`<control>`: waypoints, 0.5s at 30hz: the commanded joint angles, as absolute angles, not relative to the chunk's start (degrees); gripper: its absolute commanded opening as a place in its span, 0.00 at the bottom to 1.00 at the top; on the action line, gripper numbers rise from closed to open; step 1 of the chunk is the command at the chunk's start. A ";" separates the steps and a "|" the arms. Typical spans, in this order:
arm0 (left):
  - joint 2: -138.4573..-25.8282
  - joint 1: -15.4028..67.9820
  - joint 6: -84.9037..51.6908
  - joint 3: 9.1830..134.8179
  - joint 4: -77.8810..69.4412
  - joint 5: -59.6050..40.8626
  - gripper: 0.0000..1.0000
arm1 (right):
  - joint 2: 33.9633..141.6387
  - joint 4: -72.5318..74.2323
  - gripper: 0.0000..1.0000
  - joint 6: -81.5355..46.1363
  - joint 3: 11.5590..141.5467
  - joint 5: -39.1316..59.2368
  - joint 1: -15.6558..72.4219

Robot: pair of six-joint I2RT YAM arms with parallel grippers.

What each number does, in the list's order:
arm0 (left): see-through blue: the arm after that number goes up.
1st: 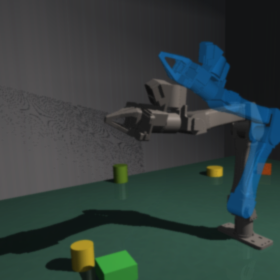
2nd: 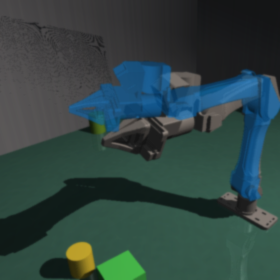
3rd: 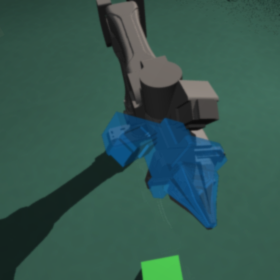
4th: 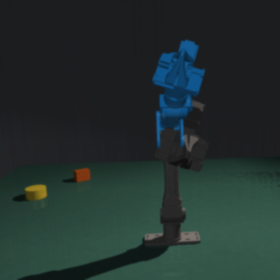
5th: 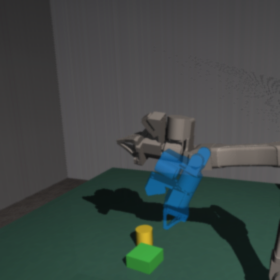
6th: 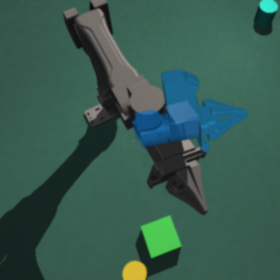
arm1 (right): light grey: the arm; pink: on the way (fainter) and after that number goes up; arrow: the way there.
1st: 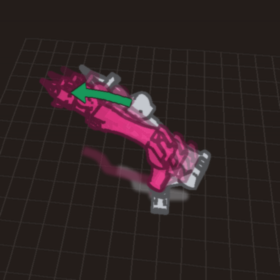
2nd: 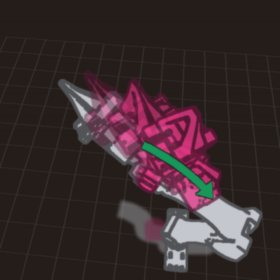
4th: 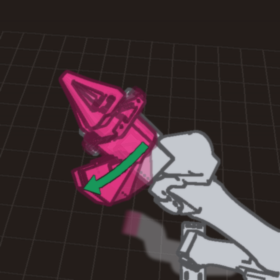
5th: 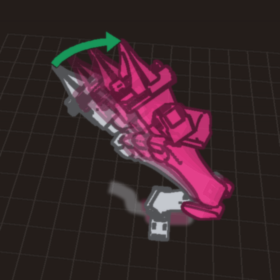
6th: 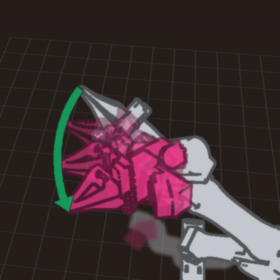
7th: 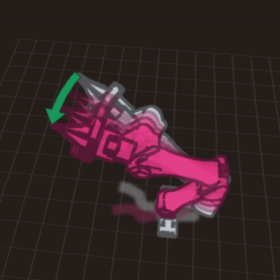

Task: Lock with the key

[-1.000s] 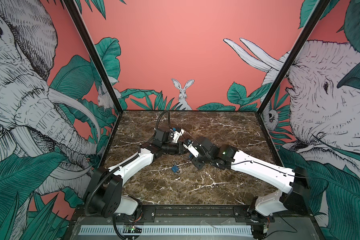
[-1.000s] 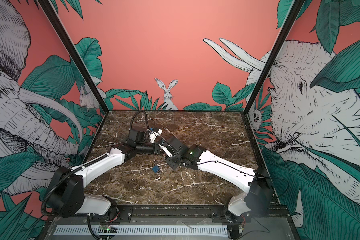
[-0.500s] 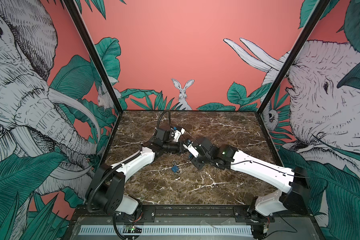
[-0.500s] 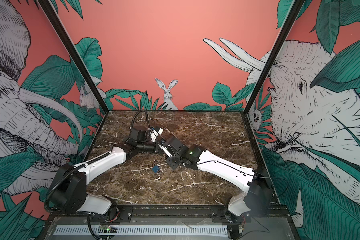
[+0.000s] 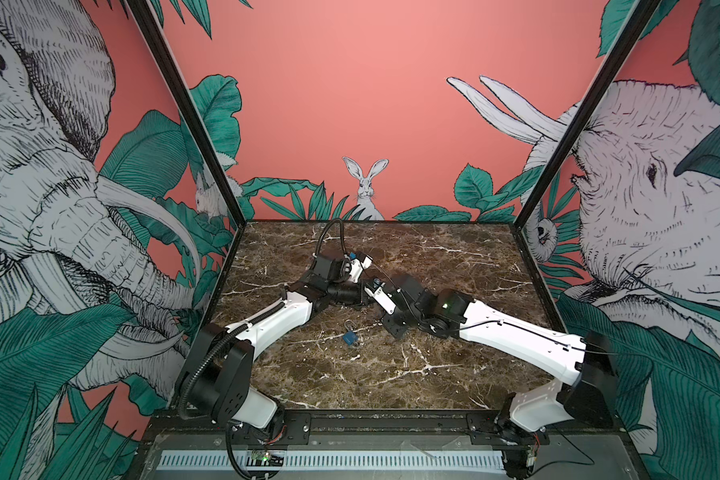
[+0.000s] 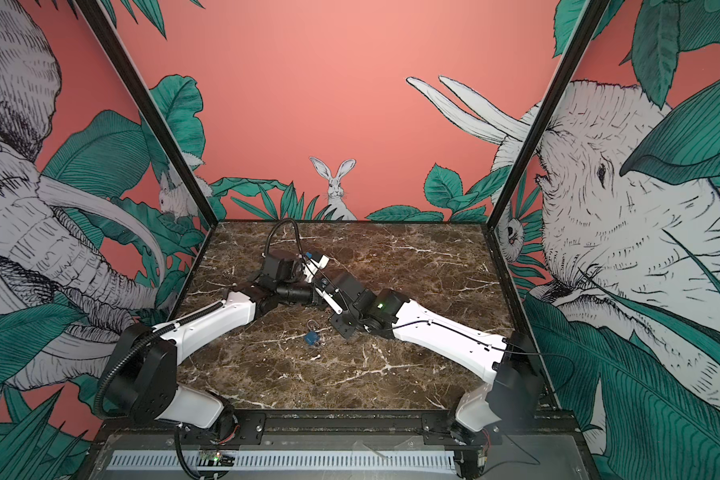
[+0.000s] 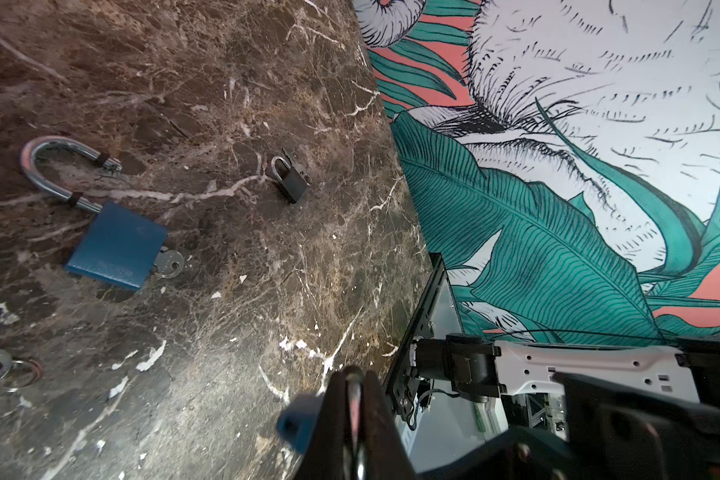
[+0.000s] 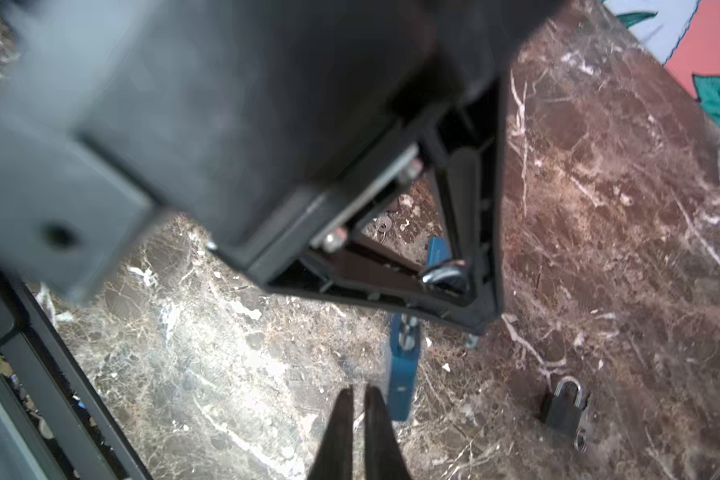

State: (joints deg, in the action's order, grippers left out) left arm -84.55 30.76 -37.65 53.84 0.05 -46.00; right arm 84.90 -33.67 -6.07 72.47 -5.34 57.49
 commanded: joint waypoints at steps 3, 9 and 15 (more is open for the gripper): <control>-83.42 31.03 -40.91 53.05 -5.46 -46.52 0.00 | 83.20 -29.88 0.39 -7.39 70.78 -5.43 57.51; -81.83 31.03 -44.94 53.88 -8.61 -44.20 0.00 | 72.68 -19.69 0.47 -14.23 59.05 7.31 48.43; -80.71 31.10 -47.43 55.71 -7.87 -41.26 0.00 | 62.77 -5.03 0.50 -17.02 45.65 15.85 40.42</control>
